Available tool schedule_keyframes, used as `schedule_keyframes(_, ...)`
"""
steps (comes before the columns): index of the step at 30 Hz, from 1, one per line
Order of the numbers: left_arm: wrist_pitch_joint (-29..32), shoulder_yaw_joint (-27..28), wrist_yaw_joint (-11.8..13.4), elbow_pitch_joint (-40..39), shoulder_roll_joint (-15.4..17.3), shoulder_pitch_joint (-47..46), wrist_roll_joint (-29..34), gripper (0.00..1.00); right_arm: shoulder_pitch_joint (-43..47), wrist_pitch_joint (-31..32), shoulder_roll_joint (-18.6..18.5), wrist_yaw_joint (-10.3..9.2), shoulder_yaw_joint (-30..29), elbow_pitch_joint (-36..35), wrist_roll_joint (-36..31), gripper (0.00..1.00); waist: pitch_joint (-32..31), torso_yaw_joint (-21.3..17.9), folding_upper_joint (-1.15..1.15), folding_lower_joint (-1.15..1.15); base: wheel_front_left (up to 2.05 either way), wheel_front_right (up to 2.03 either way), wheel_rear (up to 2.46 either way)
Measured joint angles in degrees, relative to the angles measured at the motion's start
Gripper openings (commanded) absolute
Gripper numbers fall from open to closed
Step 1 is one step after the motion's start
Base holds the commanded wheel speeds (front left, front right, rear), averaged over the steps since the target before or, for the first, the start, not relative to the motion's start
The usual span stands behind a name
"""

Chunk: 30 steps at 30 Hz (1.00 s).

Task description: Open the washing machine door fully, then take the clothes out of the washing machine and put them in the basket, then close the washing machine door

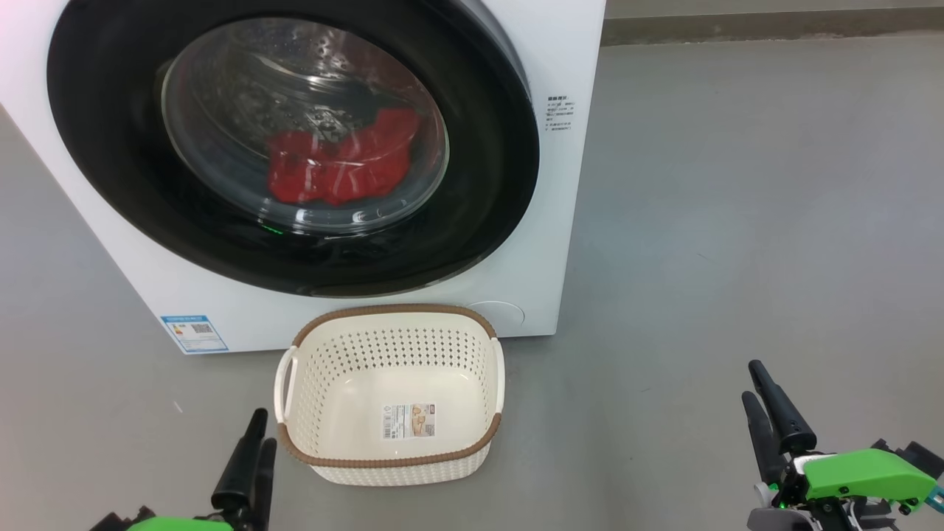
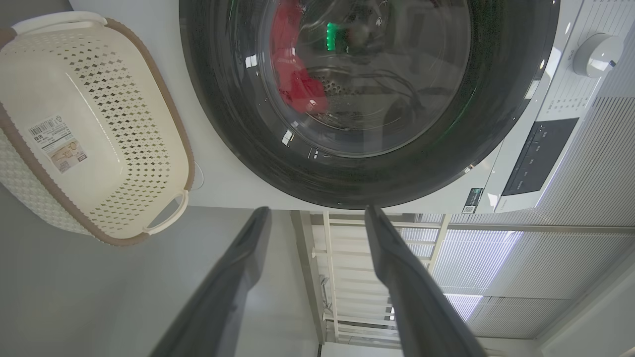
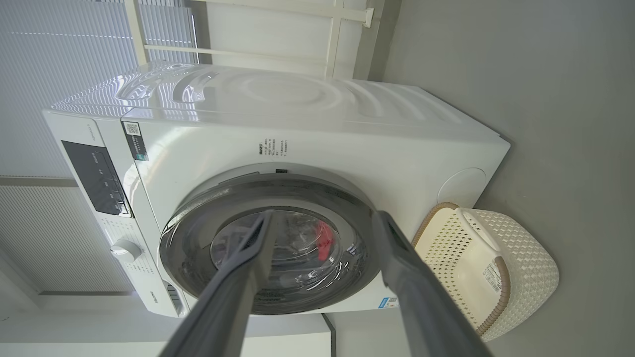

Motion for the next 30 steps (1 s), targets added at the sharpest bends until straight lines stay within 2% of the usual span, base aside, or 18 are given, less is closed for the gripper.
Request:
schedule_keyframes(17, -3.3, -2.6, 0.0, 1.3, 0.4, -3.1, 7.2, 1.0, -3.3, -3.0, -0.2, 0.0, 2.6, 1.4, -5.7, 1.0, 0.0, 0.0, 0.0, -0.01, 0.0, 0.0, 0.0)
schedule_keyframes(30, -5.3, -4.0, 0.5, 1.9, 0.4, -4.4, 15.8, 1.0, -4.7, -5.0, -0.2, 0.0, 3.9, 2.5, -13.5, 1.0, -0.1, -0.1, 0.0, -0.01, 0.0, 0.0, 0.0)
